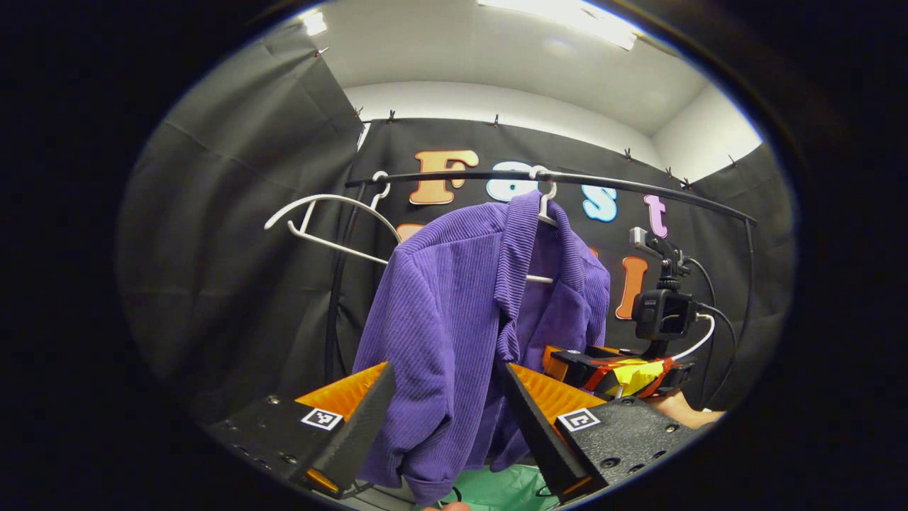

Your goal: Grasp the clothes on the hanger with both hands and then place them into the laundry hamper below.

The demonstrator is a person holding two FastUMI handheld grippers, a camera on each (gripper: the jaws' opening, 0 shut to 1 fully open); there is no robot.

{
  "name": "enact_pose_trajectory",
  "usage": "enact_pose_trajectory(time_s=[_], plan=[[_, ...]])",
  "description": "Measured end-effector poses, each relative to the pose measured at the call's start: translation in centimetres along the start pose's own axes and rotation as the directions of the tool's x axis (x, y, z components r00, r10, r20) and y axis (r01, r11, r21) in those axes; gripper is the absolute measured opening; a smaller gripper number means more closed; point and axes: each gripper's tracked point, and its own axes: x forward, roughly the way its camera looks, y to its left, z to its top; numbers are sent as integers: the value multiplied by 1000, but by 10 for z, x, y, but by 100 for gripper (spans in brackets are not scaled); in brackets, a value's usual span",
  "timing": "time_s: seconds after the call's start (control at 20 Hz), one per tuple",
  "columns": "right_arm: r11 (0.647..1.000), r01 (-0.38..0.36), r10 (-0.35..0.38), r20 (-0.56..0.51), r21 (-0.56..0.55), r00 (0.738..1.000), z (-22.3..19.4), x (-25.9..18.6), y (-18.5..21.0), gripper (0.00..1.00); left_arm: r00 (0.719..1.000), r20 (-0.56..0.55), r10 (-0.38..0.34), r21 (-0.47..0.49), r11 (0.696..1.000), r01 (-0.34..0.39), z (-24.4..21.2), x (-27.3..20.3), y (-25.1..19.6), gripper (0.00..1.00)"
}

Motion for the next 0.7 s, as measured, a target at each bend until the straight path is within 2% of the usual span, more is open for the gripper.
enact_pose_trajectory(time_s=[0.15,0.25,0.3,0.4,0.45,0.5,0.55,0.7], plan=[[997,-55,56,-14,59,998,-1,14,-34,94,999,-4,32,2,999,-32,-5,-3,-21,92],[981,-161,162,-3,107,987,6,17,-31,65,998,-4,64,2,998,-64,-9,0,-31,92],[968,-217,219,0,123,976,10,15,-26,50,997,-4,80,-2,997,-80,-10,1,-34,95],[950,-287,286,25,119,958,18,1,-30,20,993,-6,114,-5,993,-114,-14,5,-41,95],[941,-321,318,50,102,947,25,-11,-30,20,992,-9,127,-5,992,-128,-16,10,-44,95],[945,-316,308,90,90,947,35,-23,-40,19,991,-14,135,-8,991,-135,-20,16,-48,99],[935,-347,336,119,80,934,41,-39,-46,8,990,-23,136,-15,990,-137,-24,24,-52,91],[906,-422,413,152,34,898,61,-80,-63,8,990,-14,139,-46,989,-140,-28,50,-66,99]])
